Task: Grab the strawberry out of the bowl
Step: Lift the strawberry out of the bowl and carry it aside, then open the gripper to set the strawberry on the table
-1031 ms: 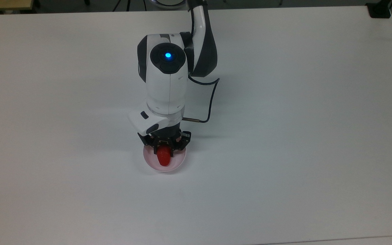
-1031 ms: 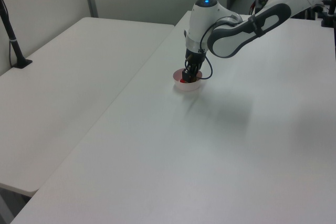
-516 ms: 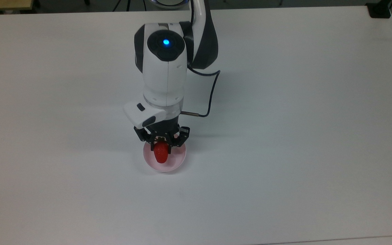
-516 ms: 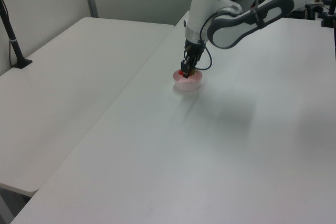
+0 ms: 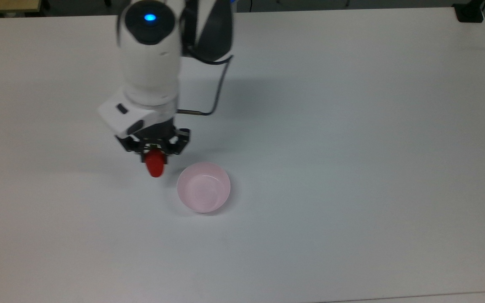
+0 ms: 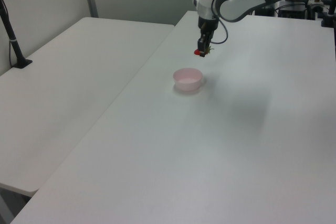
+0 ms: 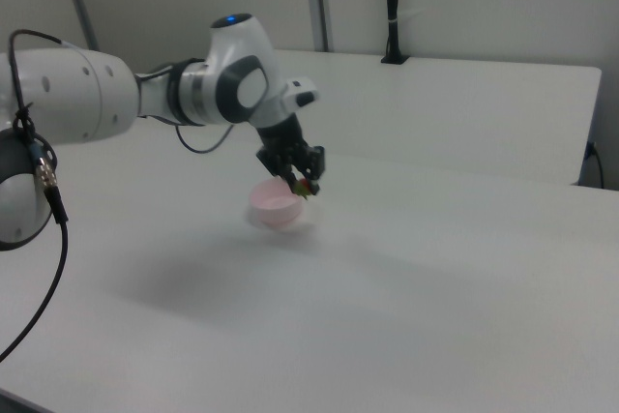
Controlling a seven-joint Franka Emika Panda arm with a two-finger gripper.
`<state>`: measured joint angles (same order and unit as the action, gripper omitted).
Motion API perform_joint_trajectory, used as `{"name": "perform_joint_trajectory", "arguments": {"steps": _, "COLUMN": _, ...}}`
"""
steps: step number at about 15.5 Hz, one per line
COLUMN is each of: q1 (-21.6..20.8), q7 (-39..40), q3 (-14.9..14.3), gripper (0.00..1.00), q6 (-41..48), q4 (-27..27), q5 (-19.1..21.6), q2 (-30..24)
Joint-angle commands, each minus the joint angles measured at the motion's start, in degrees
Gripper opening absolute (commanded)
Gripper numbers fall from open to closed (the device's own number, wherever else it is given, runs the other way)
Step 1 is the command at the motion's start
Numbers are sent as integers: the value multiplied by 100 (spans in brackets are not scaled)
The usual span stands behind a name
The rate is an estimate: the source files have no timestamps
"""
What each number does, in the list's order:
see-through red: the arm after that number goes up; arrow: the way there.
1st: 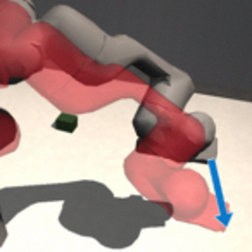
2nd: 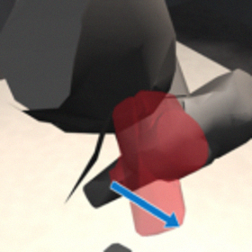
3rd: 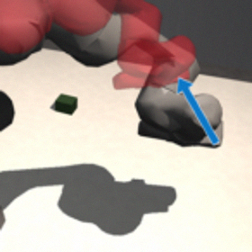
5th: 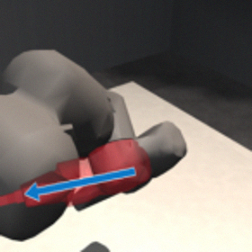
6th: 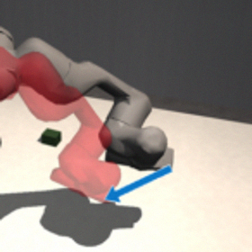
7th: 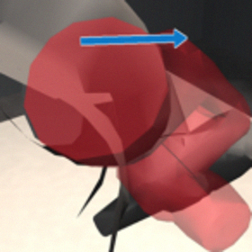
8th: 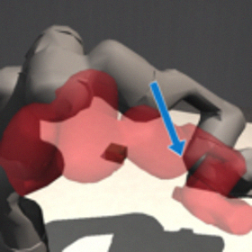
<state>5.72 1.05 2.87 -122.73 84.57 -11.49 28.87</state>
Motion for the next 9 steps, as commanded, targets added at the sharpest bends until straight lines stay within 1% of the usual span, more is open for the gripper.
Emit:
{"name": "perform_joint_trajectory", "arguments": {"steps": 1, "q1": 534, "q7": 1317, "q3": 12, "gripper": 32, "q6": 30, "q4": 296, "q5": -55, "q2": -40}}
{"name": "perform_joint_trajectory", "arguments": {"steps": 4, "q1": 790, "q7": 1618, "q3": -5, "gripper": 32, "q6": -31, "q4": 349, "q5": -116, "q2": 206}}
{"name": "perform_joint_trajectory", "arguments": {"steps": 7, "q1": 904, "q7": 1618, "q3": -14, "gripper": 33, "q6": -67, "q4": 376, "q5": -511, "q2": 461}}
{"name": "perform_joint_trajectory", "arguments": {"steps": 9, "q1": 984, "q7": 1601, "q3": -14, "gripper": 37, "q6": -84, "q4": 358, "q5": -503, "q2": 514}}
